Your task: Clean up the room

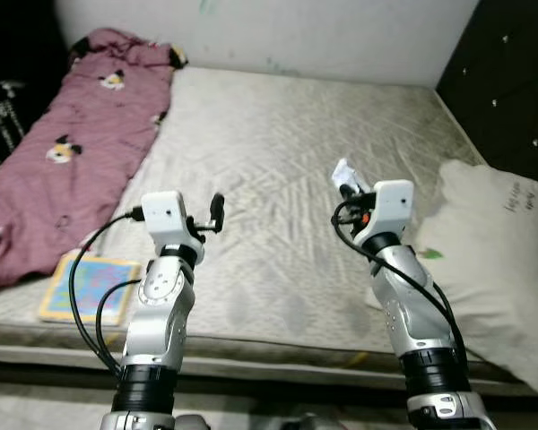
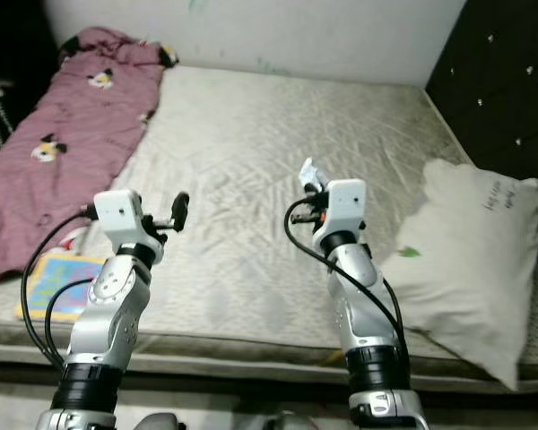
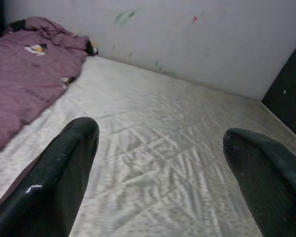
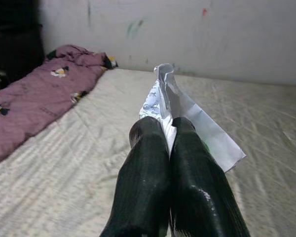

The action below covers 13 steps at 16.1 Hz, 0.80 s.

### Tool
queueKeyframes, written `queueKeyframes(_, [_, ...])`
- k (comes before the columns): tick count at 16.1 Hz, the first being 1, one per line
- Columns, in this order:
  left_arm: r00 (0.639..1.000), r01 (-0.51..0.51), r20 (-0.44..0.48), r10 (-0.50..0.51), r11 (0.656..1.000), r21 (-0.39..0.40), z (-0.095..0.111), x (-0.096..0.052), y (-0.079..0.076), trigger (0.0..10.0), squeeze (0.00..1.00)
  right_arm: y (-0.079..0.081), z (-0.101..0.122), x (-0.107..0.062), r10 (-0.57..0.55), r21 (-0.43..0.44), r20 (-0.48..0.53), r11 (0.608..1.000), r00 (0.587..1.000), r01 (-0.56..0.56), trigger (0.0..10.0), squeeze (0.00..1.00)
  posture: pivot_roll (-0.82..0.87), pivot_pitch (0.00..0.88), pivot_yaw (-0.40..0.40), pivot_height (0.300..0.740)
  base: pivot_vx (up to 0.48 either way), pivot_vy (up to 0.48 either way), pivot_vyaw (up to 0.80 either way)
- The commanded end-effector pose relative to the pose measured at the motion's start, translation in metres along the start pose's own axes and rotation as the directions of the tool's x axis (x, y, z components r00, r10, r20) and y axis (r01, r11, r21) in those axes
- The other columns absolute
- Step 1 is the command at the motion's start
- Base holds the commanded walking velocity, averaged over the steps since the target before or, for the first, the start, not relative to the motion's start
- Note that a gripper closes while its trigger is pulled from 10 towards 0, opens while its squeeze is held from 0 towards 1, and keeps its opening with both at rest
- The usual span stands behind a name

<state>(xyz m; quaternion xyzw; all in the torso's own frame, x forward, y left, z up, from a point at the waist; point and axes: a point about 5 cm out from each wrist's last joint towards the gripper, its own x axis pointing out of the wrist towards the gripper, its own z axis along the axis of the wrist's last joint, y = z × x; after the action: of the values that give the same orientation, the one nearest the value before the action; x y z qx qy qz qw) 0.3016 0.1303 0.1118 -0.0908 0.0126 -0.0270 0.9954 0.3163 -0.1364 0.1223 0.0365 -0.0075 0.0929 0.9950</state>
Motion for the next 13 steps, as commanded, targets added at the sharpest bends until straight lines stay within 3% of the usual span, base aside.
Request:
queueKeyframes(1, [1.0,-0.019,-0.004,0.019,1.0,0.011,-0.0001,-0.0008,0.0057,10.0,0.0,0.0057,0.0056,0.003,0.014,-0.002,0.023,1.0,1.0,-0.014,10.0,0.0,0.01,0.0,-0.043,0.74,0.0,0.469,0.0])
queueKeyframes(5, [1.0,-0.018,-0.006,0.018,1.0,0.013,-0.0001,-0.0001,0.0053,10.0,0.0,0.0063,0.0031,0.003,0.019,-0.005,0.011,1.0,1.0,-0.019,10.0,0.0,0.01,0.0,-0.041,0.74,0.0,0.426,0.0])
queueKeyframes(8, [1.0,-0.015,0.001,0.015,1.0,0.007,0.0005,0.0,0.0048,10.0,0.0,0.0073,0.0016,0.0029,0.023,-0.005,0.004,1.0,1.0,-0.023,10.0,0.0,0.01,0.0,-0.04,0.74,0.0,0.381,-0.7])
queueKeyframes(13, [0.999,0.018,0.032,-0.019,0.999,0.03,0.0043,-0.0008,0.0007,10.0,0.0,0.0083,0.0004,0.0027,0.034,-0.01,-0.001,0.999,0.999,-0.034,10.0,0.0,0.0,0.0,-0.04,0.74,0.0,0.0,0.0])
